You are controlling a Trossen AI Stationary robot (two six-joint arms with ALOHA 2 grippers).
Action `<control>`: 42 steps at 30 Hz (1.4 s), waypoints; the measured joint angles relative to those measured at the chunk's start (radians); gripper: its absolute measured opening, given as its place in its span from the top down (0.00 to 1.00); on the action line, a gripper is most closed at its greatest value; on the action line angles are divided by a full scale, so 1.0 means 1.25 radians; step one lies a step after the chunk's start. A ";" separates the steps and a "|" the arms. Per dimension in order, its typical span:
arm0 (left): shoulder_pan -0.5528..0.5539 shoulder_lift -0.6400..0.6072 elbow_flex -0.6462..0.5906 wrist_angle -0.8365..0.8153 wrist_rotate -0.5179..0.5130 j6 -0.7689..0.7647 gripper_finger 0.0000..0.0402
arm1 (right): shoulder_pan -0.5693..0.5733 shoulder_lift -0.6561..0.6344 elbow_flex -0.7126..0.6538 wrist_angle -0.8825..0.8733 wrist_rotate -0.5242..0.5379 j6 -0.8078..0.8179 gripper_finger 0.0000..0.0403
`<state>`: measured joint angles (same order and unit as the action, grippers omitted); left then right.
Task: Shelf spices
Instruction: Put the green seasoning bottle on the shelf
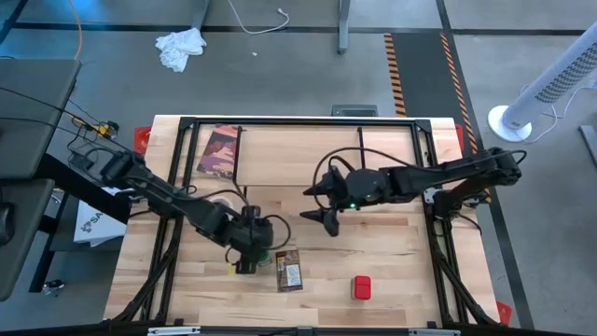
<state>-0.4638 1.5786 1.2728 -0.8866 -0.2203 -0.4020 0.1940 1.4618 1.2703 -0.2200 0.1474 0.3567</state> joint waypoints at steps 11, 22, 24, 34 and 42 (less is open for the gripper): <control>0.010 0.007 0.000 -0.077 -0.018 -0.099 0.97 | 0.001 -0.030 0.000 -0.071 0.000 0.000 0.24; 0.012 0.015 -0.066 -0.027 0.067 -0.118 1.00 | 0.001 -0.030 0.000 -0.072 0.000 -0.017 0.24; 0.012 0.015 -0.067 -0.020 0.071 -0.121 1.00 | 0.001 -0.030 0.000 -0.073 0.000 -0.015 0.24; 0.017 0.015 -0.065 0.118 0.102 -0.103 1.00 | 0.001 -0.030 0.000 -0.073 0.000 -0.015 0.24; 0.005 -0.017 -0.010 0.101 0.126 -0.074 0.97 | 0.001 -0.030 0.000 -0.073 0.000 -0.014 0.24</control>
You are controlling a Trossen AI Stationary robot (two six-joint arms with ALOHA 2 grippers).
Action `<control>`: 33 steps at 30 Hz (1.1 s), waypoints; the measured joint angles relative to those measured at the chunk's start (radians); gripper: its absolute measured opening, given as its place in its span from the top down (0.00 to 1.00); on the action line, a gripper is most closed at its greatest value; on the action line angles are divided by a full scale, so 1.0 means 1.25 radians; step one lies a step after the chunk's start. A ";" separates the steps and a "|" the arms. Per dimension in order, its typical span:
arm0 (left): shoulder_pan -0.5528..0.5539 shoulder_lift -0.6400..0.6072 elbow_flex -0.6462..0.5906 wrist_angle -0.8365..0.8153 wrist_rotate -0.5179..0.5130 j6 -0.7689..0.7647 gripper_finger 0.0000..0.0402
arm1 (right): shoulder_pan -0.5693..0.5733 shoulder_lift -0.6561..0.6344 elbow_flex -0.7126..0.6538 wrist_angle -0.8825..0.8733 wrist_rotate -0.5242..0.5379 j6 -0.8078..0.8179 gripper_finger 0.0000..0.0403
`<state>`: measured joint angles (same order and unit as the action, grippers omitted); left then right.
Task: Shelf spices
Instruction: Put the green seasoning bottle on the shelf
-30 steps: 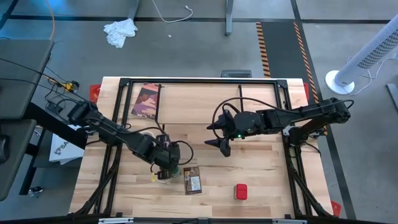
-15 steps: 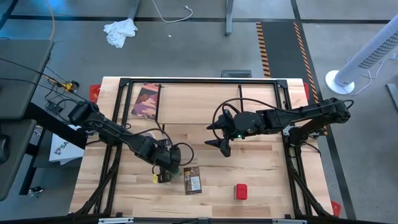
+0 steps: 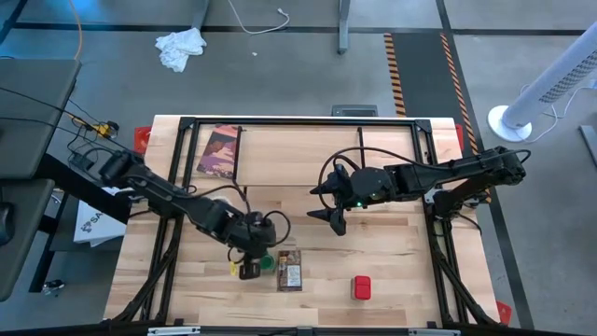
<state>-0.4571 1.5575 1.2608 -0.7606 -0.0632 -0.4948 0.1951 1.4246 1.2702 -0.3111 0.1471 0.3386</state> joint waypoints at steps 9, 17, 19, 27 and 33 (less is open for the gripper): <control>-0.004 -0.008 0.030 -0.030 0.023 0.165 0.63 | 0.000 0.000 0.000 -0.011 -0.001 0.003 0.24; 0.037 -0.003 0.030 -0.043 0.106 0.260 0.31 | 0.000 0.000 0.000 -0.048 -0.026 0.040 0.24; 0.045 0.002 0.030 -0.039 0.115 0.259 0.27 | 0.000 0.000 0.000 -0.052 -0.030 0.043 0.24; 0.049 0.012 0.030 0.014 0.116 0.258 0.21 | 0.000 0.000 0.000 -0.052 -0.035 0.058 0.24; 0.032 0.071 0.030 0.023 0.070 0.283 0.21 | 0.000 0.000 0.000 -0.053 -0.034 0.056 0.24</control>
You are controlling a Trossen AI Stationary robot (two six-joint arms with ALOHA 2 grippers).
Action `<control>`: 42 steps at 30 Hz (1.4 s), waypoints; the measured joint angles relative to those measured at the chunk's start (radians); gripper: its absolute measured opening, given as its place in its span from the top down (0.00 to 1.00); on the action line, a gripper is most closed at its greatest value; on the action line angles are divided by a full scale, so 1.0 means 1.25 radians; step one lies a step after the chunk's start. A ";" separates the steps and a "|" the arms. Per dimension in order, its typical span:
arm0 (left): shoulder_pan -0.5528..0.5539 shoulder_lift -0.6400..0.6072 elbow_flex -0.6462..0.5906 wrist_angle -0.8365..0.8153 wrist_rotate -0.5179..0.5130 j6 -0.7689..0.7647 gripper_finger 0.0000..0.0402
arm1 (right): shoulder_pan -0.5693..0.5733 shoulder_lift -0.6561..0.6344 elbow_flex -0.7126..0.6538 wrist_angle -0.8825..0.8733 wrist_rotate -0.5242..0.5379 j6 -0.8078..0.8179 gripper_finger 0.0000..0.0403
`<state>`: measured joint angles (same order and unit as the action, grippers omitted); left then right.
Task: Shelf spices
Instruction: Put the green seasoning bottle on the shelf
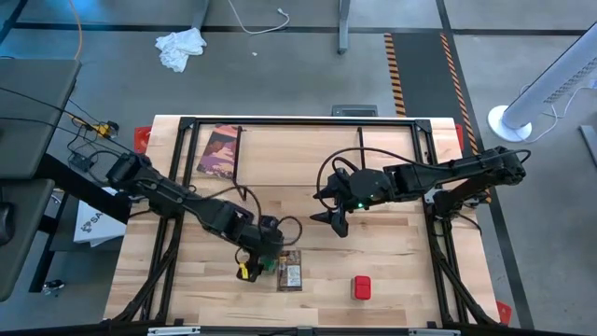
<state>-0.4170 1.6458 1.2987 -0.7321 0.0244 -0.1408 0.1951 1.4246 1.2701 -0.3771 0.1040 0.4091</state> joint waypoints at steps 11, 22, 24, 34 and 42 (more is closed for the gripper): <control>-0.026 0.074 -0.006 -0.010 -0.056 -0.072 0.21 | 0.000 0.000 0.000 -0.001 0.000 -0.014 0.24; -0.036 0.145 -0.007 -0.003 -0.033 -0.130 0.21 | 0.000 0.000 0.000 -0.015 -0.004 -0.029 0.24; -0.037 0.144 -0.007 0.009 -0.038 -0.137 0.21 | 0.000 0.000 0.000 -0.020 -0.006 -0.029 0.24; -0.039 0.144 -0.007 -0.025 -0.048 -0.116 0.43 | 0.000 0.000 0.000 -0.024 -0.006 -0.033 0.24; -0.031 0.134 0.024 -0.033 -0.032 -0.138 0.54 | 0.000 0.000 0.000 -0.024 -0.005 -0.044 0.24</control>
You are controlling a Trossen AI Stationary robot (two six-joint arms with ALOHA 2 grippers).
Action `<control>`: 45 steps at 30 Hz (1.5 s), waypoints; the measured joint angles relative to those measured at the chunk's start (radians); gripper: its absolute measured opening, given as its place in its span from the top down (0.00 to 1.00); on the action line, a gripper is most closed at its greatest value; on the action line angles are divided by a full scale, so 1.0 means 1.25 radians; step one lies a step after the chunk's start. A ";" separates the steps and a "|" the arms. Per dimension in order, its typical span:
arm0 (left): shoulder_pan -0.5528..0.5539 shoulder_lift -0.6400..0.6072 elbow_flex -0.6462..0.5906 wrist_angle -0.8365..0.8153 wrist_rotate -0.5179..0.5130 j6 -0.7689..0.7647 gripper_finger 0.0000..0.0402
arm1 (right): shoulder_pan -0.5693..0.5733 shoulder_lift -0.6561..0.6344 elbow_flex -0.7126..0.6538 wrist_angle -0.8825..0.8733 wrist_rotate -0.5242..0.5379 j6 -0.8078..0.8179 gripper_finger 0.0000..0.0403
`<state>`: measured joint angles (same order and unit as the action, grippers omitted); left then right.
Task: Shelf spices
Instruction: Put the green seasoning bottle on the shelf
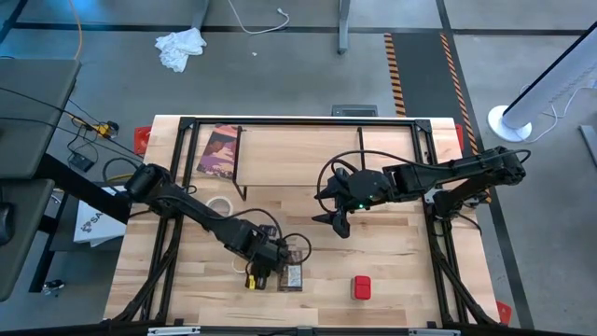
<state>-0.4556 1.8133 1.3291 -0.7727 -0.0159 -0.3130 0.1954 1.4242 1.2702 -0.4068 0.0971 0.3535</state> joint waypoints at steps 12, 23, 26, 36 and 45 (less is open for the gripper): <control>0.037 -0.339 0.117 -0.358 -0.331 -0.069 0.54 | -0.011 -0.047 0.000 -0.015 0.056 -0.039 0.24; 0.456 -0.424 0.118 -0.525 -0.212 0.129 0.54 | -0.031 -0.056 0.000 -0.018 0.062 -0.032 0.24; 0.522 -0.388 0.132 -0.508 -0.189 0.215 0.54 | -0.031 -0.056 0.000 -0.018 0.062 -0.014 0.24; 0.617 -0.255 0.265 -0.497 -0.113 0.436 0.54 | -0.030 -0.056 0.000 -0.017 0.068 0.010 0.24; 0.675 -0.160 0.289 -0.617 -0.049 0.554 0.54 | -0.029 -0.056 0.000 -0.017 0.069 0.034 0.24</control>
<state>0.3886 1.6129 1.6905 -1.5440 -0.0777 0.3797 0.1596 1.3540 1.2702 -0.4286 0.1836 0.3959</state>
